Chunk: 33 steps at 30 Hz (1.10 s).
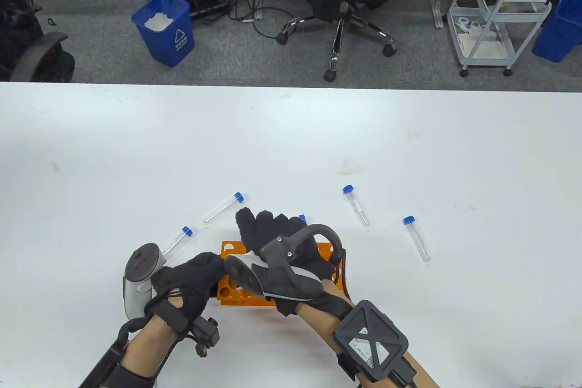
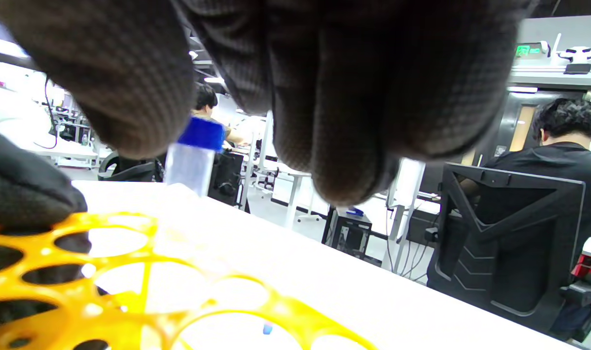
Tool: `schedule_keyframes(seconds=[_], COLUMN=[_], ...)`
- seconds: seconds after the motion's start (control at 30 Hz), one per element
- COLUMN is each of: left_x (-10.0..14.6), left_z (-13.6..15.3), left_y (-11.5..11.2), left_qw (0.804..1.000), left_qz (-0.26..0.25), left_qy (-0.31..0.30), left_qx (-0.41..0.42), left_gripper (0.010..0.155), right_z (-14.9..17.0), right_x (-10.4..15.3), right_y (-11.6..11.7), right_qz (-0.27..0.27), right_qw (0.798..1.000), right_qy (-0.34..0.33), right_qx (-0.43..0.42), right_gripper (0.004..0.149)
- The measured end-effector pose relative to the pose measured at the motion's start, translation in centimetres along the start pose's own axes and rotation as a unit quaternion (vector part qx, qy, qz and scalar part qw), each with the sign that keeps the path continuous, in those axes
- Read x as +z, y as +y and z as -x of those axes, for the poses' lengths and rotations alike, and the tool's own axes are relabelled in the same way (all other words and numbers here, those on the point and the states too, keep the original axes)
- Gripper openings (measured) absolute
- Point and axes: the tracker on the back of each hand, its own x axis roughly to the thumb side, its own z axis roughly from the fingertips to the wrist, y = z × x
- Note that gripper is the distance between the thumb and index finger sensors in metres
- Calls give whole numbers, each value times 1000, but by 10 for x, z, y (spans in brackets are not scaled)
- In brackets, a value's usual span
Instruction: Hold test tube rack and insert test tubes into grid holes one by one
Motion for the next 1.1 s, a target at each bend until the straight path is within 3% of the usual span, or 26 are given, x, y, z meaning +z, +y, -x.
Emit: schedule_keyframes(seconds=[0.3,0.43,0.63,0.83,1.1], left_x=[0,0,0,0,0], left_z=[0,-2,-2,-3,-3], left_y=[1,2,5,6,6], left_qw=[1000,1000,1000,1000,1000], left_qz=[1,0,-4,-5,-3], left_qy=[1,-2,-3,-2,-1], left_qx=[-3,1,3,4,9], left_gripper=[41,41,41,41,41], right_z=[45,84,152,224,261], right_x=[7,11,22,38,54], right_y=[-20,-22,-6,54,148], right_qz=[32,35,27,-38,-166], right_qw=[997,992,978,954,924], right_qy=[66,118,209,299,345], right_qx=[19,23,4,-4,0], right_gripper=[62,60,55,52,58])
